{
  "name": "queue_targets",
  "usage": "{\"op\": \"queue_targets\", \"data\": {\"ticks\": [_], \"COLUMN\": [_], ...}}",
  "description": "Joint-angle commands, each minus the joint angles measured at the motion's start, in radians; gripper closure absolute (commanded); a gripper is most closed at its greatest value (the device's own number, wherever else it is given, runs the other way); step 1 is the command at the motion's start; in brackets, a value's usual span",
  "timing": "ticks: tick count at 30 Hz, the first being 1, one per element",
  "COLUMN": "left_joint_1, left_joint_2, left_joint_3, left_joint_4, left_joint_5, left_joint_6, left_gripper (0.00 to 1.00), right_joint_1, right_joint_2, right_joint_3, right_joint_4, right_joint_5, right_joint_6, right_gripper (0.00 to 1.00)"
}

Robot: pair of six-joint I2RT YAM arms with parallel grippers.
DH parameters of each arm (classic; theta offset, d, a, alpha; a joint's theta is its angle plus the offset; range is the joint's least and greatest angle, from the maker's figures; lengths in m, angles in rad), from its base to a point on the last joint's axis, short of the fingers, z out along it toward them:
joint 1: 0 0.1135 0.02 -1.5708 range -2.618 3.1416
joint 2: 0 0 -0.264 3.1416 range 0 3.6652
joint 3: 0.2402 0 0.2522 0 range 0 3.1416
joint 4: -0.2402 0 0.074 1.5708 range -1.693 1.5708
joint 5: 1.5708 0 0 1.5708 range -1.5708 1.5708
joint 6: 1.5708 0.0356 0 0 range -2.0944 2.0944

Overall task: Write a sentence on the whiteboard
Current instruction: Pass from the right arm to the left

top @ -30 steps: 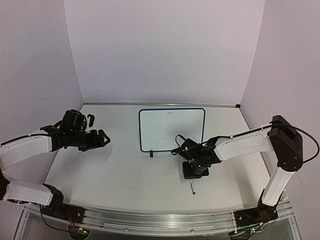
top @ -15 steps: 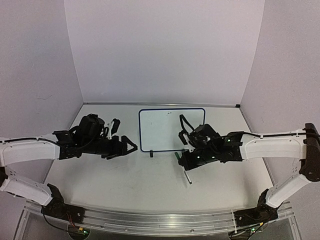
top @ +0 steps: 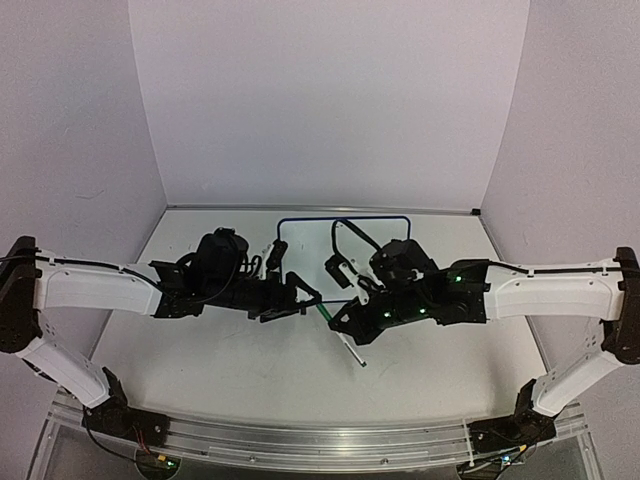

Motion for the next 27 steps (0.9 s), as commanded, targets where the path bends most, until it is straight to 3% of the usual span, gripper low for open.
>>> {"op": "queue_targets", "data": {"ticks": [1, 11, 23, 24, 27], "left_joint_1": [-0.013, -0.025, -0.027, -0.027, -0.026], "left_joint_2": [0.018, 0.042, 0.032, 0.025, -0.012], "left_joint_3": [0.047, 0.070, 0.052, 0.044, -0.005], "left_joint_4": [0.069, 0.073, 0.070, 0.071, 0.129], "left_joint_5": [0.045, 0.075, 0.038, 0.026, -0.033], "left_joint_6": [-0.033, -0.038, -0.070, -0.078, -0.114], "left_gripper": [0.26, 0.53, 1.00, 1.00, 1.00], "right_joint_1": [0.017, 0.021, 0.021, 0.021, 0.019], "right_joint_2": [0.017, 0.046, 0.042, 0.033, -0.013], "right_joint_3": [0.061, 0.087, 0.080, 0.075, 0.050], "right_joint_4": [0.024, 0.019, 0.021, 0.025, 0.053], "right_joint_5": [-0.008, 0.026, 0.107, 0.126, 0.181], "right_joint_6": [-0.046, -0.073, -0.050, -0.035, 0.020], "right_gripper": [1.00, 1.00, 0.99, 0.92, 0.59]}}
